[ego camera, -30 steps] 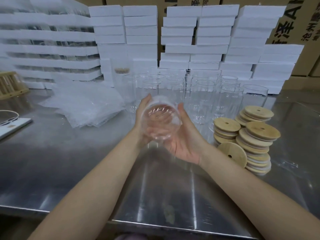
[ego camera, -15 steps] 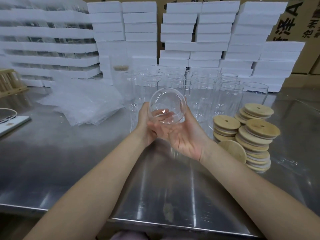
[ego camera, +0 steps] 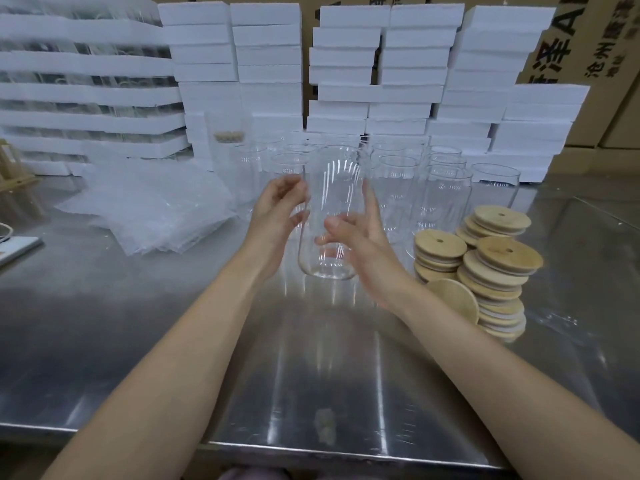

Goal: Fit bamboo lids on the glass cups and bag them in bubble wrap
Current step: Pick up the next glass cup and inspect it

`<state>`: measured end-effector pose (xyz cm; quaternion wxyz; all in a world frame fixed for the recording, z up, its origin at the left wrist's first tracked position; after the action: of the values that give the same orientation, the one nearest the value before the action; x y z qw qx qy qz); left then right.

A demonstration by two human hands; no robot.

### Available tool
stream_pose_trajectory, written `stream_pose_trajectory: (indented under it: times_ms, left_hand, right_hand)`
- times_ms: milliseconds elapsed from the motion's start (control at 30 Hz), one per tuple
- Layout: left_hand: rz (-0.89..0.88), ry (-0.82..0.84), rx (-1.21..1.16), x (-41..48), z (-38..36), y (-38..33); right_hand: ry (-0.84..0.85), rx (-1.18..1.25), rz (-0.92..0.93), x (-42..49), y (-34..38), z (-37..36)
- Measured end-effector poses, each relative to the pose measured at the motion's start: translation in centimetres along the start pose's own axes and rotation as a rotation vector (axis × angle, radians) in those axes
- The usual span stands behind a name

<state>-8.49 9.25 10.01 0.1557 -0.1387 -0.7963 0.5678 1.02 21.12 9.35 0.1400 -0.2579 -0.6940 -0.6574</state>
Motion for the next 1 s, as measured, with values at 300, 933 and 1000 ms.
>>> stream_pose_trajectory:
  times_ms: [300,933,1000]
  left_hand:
    - [0.085,0.231,0.285,0.2,-0.5,1.7]
    - [0.263,0.165,-0.039,-0.4,-0.1,1.6]
    - [0.273,0.192,-0.066,-0.6,-0.2,1.7]
  right_hand:
    - [0.000,-0.109,0.034,0.5,-0.7,0.1]
    - [-0.107,-1.009,0.349,1.2,4.3,3.2]
    - [-0.043,-1.410,0.191,1.2,4.8,4.4]
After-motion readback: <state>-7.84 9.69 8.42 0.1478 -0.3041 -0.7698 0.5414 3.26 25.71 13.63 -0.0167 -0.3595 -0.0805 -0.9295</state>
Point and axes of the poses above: each hand's wrist, its own x-axis towards the middle knuckle, its own z-axis out of the back of the hand, y = z × x, the point moved 1 cm from there along x, towards the middle knuckle, and after that the axes turned 15 degrees about z, right-handed, at the moved point
